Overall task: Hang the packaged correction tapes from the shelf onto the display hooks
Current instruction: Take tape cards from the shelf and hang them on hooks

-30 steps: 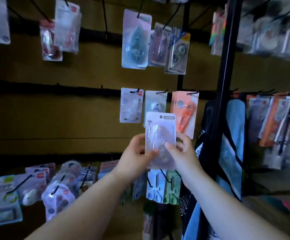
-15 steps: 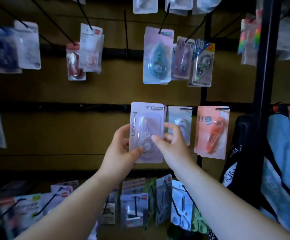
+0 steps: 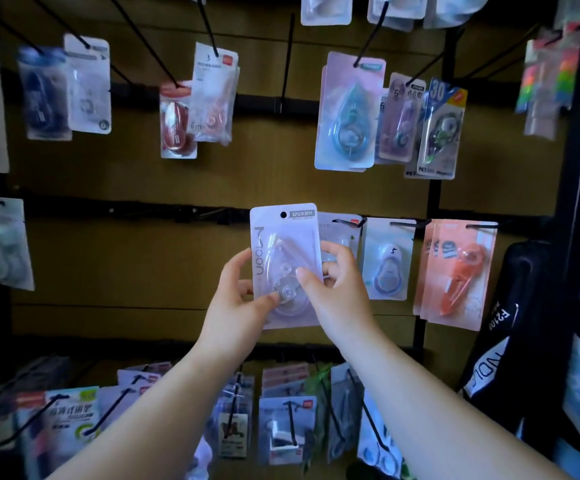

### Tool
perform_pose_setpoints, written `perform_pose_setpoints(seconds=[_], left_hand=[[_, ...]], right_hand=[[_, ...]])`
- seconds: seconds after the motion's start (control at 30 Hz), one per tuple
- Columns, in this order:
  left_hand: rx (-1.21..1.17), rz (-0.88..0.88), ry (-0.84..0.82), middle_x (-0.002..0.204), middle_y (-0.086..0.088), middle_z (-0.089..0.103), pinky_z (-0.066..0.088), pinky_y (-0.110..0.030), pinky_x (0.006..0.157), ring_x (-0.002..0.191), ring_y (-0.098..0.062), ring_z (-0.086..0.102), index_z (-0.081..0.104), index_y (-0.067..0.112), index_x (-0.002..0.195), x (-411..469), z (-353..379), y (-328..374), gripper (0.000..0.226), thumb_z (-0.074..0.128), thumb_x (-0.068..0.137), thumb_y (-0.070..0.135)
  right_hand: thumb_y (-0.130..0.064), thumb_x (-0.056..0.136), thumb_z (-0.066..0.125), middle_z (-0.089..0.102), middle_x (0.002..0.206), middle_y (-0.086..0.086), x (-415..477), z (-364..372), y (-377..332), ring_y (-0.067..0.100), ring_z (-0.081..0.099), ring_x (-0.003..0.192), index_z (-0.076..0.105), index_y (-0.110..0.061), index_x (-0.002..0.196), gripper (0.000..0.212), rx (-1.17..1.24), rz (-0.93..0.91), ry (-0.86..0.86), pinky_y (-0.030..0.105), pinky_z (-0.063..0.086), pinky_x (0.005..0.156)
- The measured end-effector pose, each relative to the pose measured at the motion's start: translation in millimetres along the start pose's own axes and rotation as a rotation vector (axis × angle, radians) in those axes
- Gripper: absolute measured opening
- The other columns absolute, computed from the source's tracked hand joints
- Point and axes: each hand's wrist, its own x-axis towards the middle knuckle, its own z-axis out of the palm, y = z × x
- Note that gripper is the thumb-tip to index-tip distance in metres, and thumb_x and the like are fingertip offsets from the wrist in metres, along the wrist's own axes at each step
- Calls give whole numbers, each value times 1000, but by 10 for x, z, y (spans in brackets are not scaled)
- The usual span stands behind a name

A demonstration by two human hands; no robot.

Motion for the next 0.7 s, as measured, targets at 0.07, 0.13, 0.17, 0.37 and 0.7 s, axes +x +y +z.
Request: perform_pose_setpoints(seconds=[0.07,0.13,0.17,0.37,0.7], left_hand=[[-20,6,24,96,-9,63,55,-36,75,89,-24,65,36,38,115,6,3,-1,53,56,85,0],[-24,23,48,94,-6,63,52,-28,67,86,-20,64,37,39,113,11,-3,12,53,56,84,0],[-21,28,55,93,-4,62,52,-26,67,86,-19,64,37,40,113,10,-9,22,52,56,84,0],[26,50,89,94,3,62,50,-21,64,87,-13,63,37,40,112,-33,-50,74,47,54,86,5],[8,8,134,84,12,58,48,-18,58,76,-3,59,42,29,132,-42,-49,172,50,53,87,9]], right_hand=[[-18,90,52,61,101,-1,-4,4,-12,-1,51,72,40,-24,123,35,-13,-3,-2,6,38,52],[-20,90,52,60,99,-2,-3,4,-26,-2,50,71,39,-27,116,30,-14,7,-15,6,38,51],[-20,90,52,59,97,-3,-4,3,-37,-2,50,70,37,-29,110,26,-7,12,-20,4,40,49],[-21,90,51,60,95,-4,-29,36,-112,-3,52,69,33,-30,104,24,34,38,-37,10,43,52],[-24,89,53,64,115,2,-34,38,-234,3,56,74,36,-29,103,23,79,80,11,6,41,42]])
